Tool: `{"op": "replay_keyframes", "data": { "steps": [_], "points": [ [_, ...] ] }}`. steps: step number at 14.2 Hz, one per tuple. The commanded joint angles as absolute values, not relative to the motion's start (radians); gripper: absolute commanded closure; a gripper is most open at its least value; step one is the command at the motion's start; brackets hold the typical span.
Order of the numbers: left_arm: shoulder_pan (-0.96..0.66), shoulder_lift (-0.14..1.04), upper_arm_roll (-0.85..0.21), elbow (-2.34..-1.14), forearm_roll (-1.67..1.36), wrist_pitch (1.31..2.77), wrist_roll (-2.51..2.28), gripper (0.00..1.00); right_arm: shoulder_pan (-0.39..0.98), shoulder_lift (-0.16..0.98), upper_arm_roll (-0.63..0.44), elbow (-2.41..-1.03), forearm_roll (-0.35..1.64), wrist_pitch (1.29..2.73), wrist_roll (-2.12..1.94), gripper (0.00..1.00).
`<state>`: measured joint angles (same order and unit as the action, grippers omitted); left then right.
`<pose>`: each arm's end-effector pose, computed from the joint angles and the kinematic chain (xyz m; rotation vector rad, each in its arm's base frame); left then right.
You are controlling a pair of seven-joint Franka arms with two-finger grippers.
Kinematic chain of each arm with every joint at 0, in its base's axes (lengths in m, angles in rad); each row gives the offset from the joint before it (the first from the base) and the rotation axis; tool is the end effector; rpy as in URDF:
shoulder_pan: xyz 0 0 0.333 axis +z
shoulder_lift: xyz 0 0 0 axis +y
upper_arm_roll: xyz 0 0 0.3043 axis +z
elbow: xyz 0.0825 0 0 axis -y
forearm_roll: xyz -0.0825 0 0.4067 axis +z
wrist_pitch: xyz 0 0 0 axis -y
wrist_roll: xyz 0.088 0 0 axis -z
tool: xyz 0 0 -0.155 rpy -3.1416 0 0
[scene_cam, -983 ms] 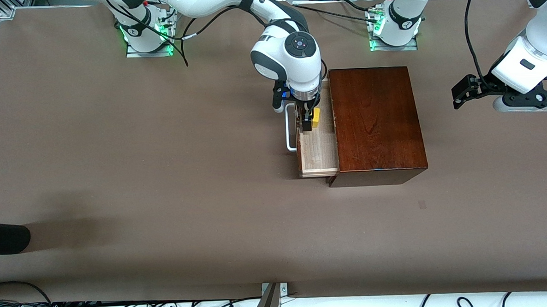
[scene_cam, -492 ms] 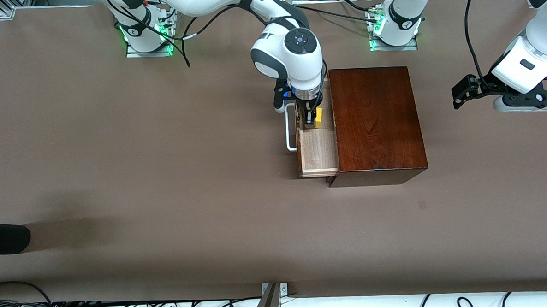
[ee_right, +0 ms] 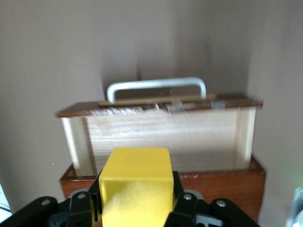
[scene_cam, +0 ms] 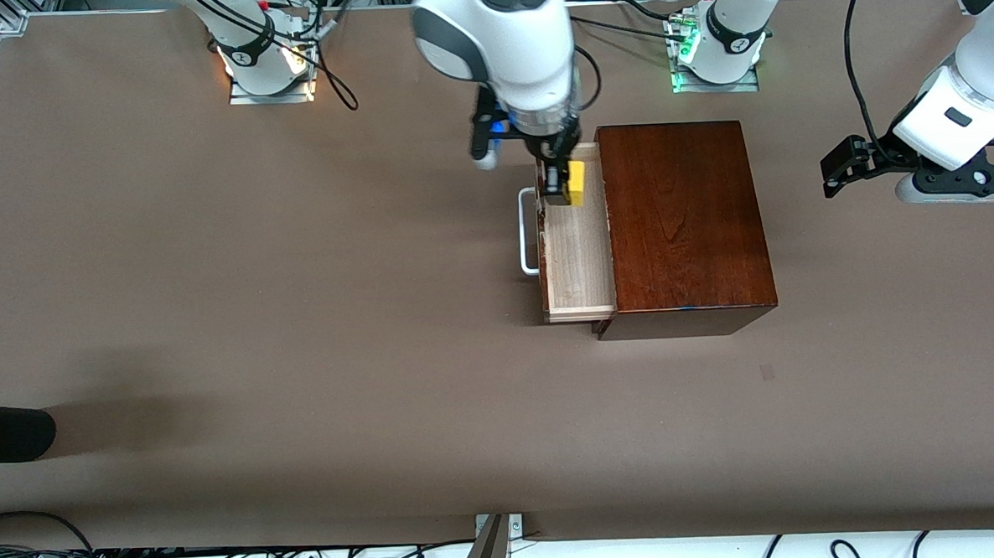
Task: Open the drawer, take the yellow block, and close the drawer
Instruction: 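Lift the cube out with the right gripper while the left gripper reaches the drawer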
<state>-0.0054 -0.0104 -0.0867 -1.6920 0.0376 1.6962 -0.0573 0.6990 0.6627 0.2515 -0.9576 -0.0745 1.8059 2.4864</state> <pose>0.5809 -0.0484 0.5215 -3.1038 0.0609 -0.0270 0.5057 0.5890 0.4577 -2.0611 2.1074 0.1526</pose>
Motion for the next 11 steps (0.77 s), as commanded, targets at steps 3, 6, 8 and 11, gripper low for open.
{"op": "replay_keyframes", "data": {
  "steps": [3, 6, 8, 11],
  "points": [
    [0.005, -0.021, -0.098, -1.687, 0.035, 1.68, -0.063, 0.0, 0.531, 0.487, 0.227, -1.11, -0.034, 1.608, 1.893, 1.0],
    [-0.005, -0.021, -0.1, -1.687, 0.035, 1.677, -0.057, 0.0, 0.468, 0.3, 0.145, -1.383, -0.034, 1.62, 1.521, 1.0],
    [-0.015, -0.021, -0.106, -1.686, 0.035, 1.663, -0.055, 0.0, 0.468, 0.203, 0.024, -1.513, -0.016, 1.62, 1.249, 1.0],
    [-0.015, -0.02, -0.146, -1.677, 0.032, 1.651, -0.055, 0.0, 0.468, 0.103, -0.141, -1.659, -0.011, 1.627, 0.863, 1.0]
  ]
}}
